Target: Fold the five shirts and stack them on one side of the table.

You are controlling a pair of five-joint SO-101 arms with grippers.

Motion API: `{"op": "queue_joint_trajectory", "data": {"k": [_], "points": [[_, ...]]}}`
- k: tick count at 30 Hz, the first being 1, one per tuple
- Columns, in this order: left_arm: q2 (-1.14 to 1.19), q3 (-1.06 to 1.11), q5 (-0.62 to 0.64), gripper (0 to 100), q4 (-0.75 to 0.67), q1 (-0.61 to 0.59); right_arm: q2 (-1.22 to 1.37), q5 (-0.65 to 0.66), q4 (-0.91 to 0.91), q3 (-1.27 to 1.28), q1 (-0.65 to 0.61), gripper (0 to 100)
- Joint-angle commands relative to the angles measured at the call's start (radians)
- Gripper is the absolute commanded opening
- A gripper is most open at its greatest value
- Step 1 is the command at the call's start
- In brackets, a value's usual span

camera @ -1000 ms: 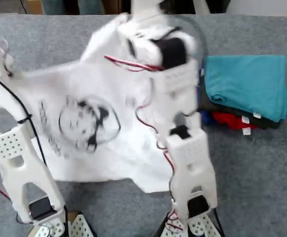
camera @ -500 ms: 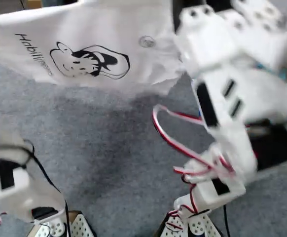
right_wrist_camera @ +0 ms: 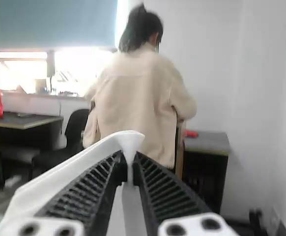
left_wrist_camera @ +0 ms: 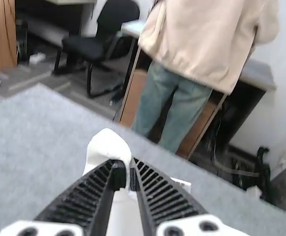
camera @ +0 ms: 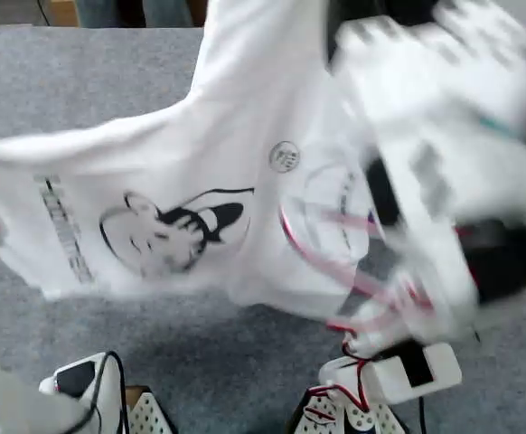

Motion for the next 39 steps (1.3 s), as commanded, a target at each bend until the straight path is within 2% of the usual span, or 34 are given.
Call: {"op": "queue_joint_trajectory", "data": {"k": [1, 4, 7, 10, 13, 15, 18, 22, 26, 34, 36, 39], "points": [[-0.021, 0.463, -0.005, 3, -0.195, -0.002, 0.019, 0.009, -0.104, 0.251, 0.011, 1.3], [-0.021, 0.765, -0.005, 3, -0.489, -0.004, 0.077, 0.009, -0.244, 0.467, 0.012, 1.3], [0.020, 1.038, -0.005, 3, -0.893, -0.002, 0.170, 0.011, -0.433, 0.630, 0.017, 1.3], [0.135, 1.178, -0.011, 3, -1.270, -0.002, 0.298, 0.009, -0.620, 0.704, 0.032, 1.3], [0.313, 1.121, -0.012, 3, -1.402, -0.001, 0.452, 0.005, -0.787, 0.691, 0.048, 1.3], [0.451, 1.003, -0.012, 3, -1.402, -0.001, 0.553, 0.002, -0.845, 0.627, 0.054, 1.3], [0.660, 0.783, -0.011, 3, -1.343, 0.001, 0.677, 0.002, -0.833, 0.463, 0.060, 1.3], [0.867, 0.484, -0.011, 3, -1.109, 0.016, 0.803, 0.002, -0.686, 0.208, 0.060, 1.3], [0.970, 0.289, -0.011, 3, -0.881, 0.022, 0.903, 0.005, -0.480, -0.012, 0.063, 1.3], [0.976, 0.225, -0.031, 3, -0.454, 0.048, 0.969, 0.011, 0.106, -0.371, 0.064, 1.4], [0.976, 0.237, -0.064, 3, -0.381, 0.048, 0.963, 0.037, 0.230, -0.378, 0.063, 1.4], [0.974, 0.302, -0.077, 3, -0.345, 0.038, 0.949, 0.129, 0.436, -0.374, 0.060, 1.4]]}}
